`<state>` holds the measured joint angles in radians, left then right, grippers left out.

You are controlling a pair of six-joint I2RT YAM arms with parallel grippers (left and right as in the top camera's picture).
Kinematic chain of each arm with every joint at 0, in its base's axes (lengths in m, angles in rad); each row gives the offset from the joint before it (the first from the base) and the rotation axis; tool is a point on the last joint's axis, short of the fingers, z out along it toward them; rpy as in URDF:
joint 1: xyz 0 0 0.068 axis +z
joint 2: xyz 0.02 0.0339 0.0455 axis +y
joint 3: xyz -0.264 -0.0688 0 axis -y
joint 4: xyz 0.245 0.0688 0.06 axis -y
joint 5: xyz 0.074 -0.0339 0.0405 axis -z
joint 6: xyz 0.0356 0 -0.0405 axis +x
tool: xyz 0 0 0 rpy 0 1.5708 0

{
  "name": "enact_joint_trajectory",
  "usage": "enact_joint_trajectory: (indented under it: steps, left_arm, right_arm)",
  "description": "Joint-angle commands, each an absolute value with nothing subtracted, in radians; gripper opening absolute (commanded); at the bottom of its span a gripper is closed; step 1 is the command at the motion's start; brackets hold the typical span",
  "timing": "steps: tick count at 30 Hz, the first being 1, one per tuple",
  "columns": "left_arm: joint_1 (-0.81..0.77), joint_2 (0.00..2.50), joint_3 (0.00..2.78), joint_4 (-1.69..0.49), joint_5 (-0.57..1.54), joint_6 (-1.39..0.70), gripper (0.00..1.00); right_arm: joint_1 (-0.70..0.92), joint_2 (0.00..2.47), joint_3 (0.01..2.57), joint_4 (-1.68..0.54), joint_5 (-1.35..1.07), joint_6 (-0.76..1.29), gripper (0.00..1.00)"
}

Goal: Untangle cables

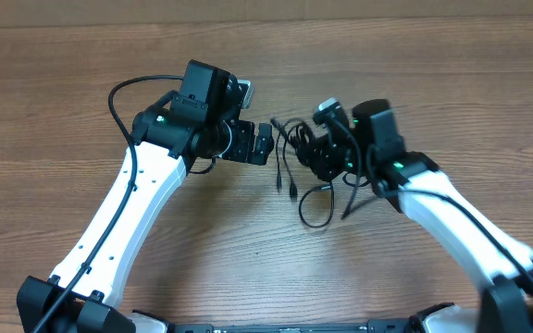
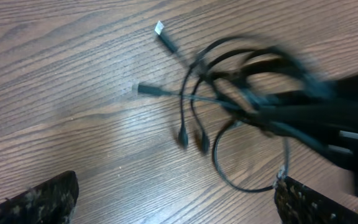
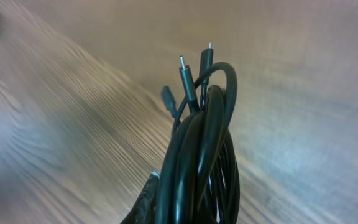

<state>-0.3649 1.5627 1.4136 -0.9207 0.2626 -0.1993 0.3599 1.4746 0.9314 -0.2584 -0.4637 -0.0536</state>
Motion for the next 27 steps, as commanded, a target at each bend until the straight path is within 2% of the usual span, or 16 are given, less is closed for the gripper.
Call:
enact_joint_trajectory:
  steps: [1,11,20,27]
  left_arm:
    - [-0.367,1.569,1.422,-0.92,0.281,-0.179,1.0]
    - [-0.367,1.57,1.422,-0.92,0.281,-0.179,1.0]
    - [-0.367,1.57,1.422,-0.92,0.281,-0.179,1.0]
    - [-0.367,1.571,1.422,-0.92,0.281,-0.179,1.0]
  right_arm:
    - [0.358,1.324,0.951,-0.261,-0.492,-0.014,0.04]
    - [0.358,1.047,0.951,-0.323,-0.496,0.031,0.04]
    - [0.358,1.023,0.951,-0.326,-0.496,0.328,0.04]
    - [0.358,1.023,0.951,-0.32,-0.5,0.442,0.04]
